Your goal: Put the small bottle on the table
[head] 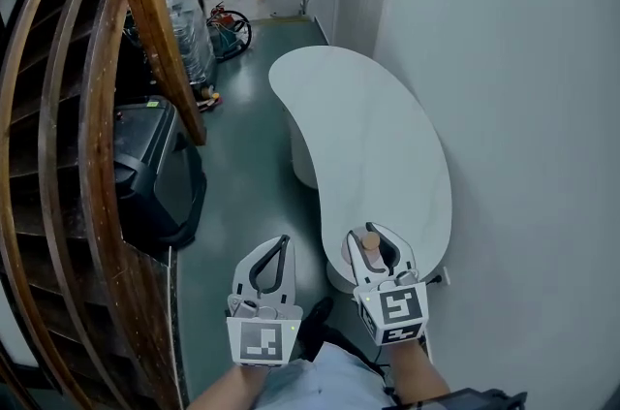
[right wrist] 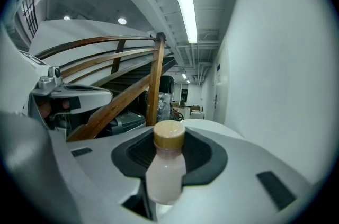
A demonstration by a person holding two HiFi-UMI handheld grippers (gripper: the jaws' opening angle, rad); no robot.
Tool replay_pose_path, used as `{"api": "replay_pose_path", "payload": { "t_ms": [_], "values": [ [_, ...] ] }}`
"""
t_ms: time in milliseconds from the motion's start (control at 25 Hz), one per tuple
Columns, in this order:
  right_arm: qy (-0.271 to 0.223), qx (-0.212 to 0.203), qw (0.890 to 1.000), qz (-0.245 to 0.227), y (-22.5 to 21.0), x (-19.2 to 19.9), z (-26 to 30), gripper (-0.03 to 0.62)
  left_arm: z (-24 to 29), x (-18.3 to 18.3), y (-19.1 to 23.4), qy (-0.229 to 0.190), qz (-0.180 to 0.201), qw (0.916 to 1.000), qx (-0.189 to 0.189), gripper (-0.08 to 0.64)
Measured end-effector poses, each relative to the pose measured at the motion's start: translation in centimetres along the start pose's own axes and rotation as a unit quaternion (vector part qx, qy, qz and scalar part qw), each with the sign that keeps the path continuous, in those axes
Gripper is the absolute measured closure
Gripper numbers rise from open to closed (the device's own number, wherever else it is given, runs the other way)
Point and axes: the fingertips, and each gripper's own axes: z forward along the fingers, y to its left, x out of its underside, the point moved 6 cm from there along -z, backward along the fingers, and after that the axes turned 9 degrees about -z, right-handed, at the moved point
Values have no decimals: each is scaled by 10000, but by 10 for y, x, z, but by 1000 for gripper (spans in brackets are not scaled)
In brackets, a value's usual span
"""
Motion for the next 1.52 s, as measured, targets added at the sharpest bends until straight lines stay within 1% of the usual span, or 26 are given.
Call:
{"api": "replay_pose_path", "payload": {
  "t_ms": [40,120,160,240,440,680,760,880,1000,1080,1160,1280,1400,1440,1520],
  "values": [
    [21,15,10000,8,-3,2,7,474,9,3,3,-1,-11,10000,44,558],
    [79,54,10000,21,-10,6,23,474,28,7,9,-36,333,9991,272,558],
    [119,73,9999,32,-14,8,32,474,38,10,11,-3,410,9985,354,558],
    [183,83,9998,65,-23,11,48,474,58,16,16,83,391,9983,429,558],
    [205,97,9996,180,-48,12,94,474,110,25,32,115,403,9977,537,558],
    [86,94,9998,171,-74,0,134,474,160,24,47,45,642,9960,622,558],
    [56,142,9998,160,-82,-3,139,474,171,23,46,54,630,9958,662,558],
    [53,264,9995,158,-95,-4,149,474,189,27,48,187,589,9951,767,558],
    [177,335,9990,235,-106,3,164,474,211,39,50,342,522,9939,909,558],
    [257,388,9985,293,-114,10,174,474,228,46,49,354,533,9925,1038,558],
    [361,471,9976,363,-119,18,182,474,241,54,50,465,544,9907,1160,558],
    [505,559,9962,441,-125,25,189,474,258,63,52,569,461,9887,1309,558],
    [448,621,9967,273,-135,28,199,474,277,70,54,632,401,9868,1434,558],
    [489,647,9963,296,-137,30,201,474,282,73,54,665,426,9857,1486,558],
    [697,714,9936,528,-137,38,203,474,290,78,54,744,454,9834,1590,558]
  ]
}}
